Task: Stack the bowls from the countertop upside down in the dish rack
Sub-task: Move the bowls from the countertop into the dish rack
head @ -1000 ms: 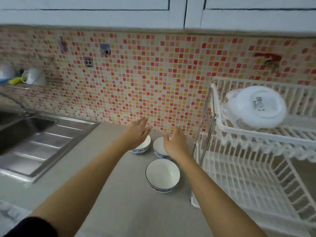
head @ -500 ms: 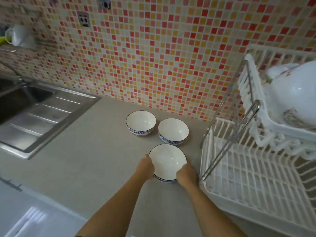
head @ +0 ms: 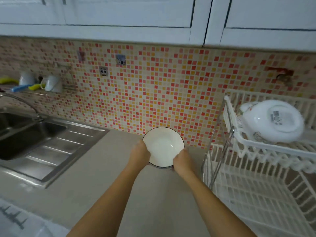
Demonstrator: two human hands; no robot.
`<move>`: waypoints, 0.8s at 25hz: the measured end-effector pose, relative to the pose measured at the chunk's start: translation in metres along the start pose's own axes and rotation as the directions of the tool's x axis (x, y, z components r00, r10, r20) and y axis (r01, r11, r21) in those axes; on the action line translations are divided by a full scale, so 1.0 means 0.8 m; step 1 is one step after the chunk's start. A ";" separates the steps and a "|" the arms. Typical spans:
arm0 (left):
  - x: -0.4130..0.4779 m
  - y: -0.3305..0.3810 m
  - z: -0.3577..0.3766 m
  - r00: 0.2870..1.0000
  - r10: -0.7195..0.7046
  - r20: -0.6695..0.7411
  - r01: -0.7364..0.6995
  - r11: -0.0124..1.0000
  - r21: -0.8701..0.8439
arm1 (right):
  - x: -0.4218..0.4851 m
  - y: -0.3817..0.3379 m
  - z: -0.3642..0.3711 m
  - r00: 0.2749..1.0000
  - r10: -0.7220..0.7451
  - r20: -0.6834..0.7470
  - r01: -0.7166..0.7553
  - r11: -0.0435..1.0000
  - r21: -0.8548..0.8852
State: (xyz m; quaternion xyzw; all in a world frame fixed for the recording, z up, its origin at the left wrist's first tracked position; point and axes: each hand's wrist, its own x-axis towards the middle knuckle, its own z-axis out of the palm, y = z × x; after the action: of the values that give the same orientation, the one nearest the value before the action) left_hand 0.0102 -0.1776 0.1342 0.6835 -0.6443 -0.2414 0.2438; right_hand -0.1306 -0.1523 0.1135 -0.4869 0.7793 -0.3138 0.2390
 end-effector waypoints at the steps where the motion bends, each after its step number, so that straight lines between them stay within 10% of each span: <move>1: -0.009 0.011 -0.026 0.997 0.042 -0.063 -0.043 0.999 -0.022 | -0.012 -0.022 -0.016 0.998 -0.049 -0.042 0.050 0.999 0.012; 10: -0.097 0.136 -0.172 0.890 0.280 -0.360 -0.349 0.926 -0.142 | -0.094 -0.126 -0.182 0.850 -0.340 -0.403 0.375 0.927 0.010; 20: -0.164 0.333 -0.066 0.799 0.462 -0.384 -0.566 0.795 -0.221 | -0.081 0.006 -0.418 0.813 -0.273 -0.514 0.378 0.919 0.109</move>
State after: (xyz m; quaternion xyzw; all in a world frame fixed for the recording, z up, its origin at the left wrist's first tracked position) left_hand -0.1661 -0.0590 0.3479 0.4591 -0.7119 -0.1568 0.5079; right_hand -0.3333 -0.0059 0.3445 -0.4907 0.6819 -0.5418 0.0255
